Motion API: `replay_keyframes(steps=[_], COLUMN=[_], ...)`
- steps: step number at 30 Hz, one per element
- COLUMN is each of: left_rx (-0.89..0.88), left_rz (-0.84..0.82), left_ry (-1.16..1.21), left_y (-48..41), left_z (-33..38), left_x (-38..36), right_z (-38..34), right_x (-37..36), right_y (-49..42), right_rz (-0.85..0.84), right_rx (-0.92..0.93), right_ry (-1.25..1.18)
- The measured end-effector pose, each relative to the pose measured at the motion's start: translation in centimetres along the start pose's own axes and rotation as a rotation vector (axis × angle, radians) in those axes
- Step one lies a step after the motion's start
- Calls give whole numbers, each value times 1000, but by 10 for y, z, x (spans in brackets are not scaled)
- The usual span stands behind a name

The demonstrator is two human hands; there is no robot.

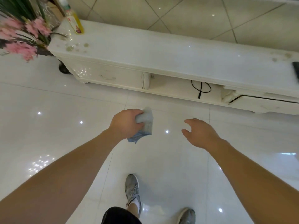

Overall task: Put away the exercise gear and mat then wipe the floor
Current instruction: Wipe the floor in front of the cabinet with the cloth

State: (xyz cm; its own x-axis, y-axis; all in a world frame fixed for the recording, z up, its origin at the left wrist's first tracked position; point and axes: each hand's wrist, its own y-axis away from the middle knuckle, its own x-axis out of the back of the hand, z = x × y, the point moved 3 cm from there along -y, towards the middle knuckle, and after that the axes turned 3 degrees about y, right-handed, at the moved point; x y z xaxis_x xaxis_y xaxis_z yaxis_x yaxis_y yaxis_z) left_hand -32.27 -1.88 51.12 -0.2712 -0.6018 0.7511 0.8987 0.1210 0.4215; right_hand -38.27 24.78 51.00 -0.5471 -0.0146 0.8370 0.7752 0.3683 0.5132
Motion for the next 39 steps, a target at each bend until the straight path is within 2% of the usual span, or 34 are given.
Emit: replay_keyframes(steps=[7,19,24,33,39], left_rx=[26,18,25,67,75], left_rz=[106,131,167,204,289], left_ry=[94,144,201,165,164], left_y=[30,34,18,-30,-52], left_z=[10,-2,1,18,37], left_x=[72,148,173,200,224], right_z=[-47,-113,-120,-105,-102], right_x=[46,114,144,192,227], right_y=[19,17,2,-50,-82], right_rz=[32,118,152,146,177], right_rx=[23,8,26,92,154], right_ry=[-28,-36,-33,7,43])
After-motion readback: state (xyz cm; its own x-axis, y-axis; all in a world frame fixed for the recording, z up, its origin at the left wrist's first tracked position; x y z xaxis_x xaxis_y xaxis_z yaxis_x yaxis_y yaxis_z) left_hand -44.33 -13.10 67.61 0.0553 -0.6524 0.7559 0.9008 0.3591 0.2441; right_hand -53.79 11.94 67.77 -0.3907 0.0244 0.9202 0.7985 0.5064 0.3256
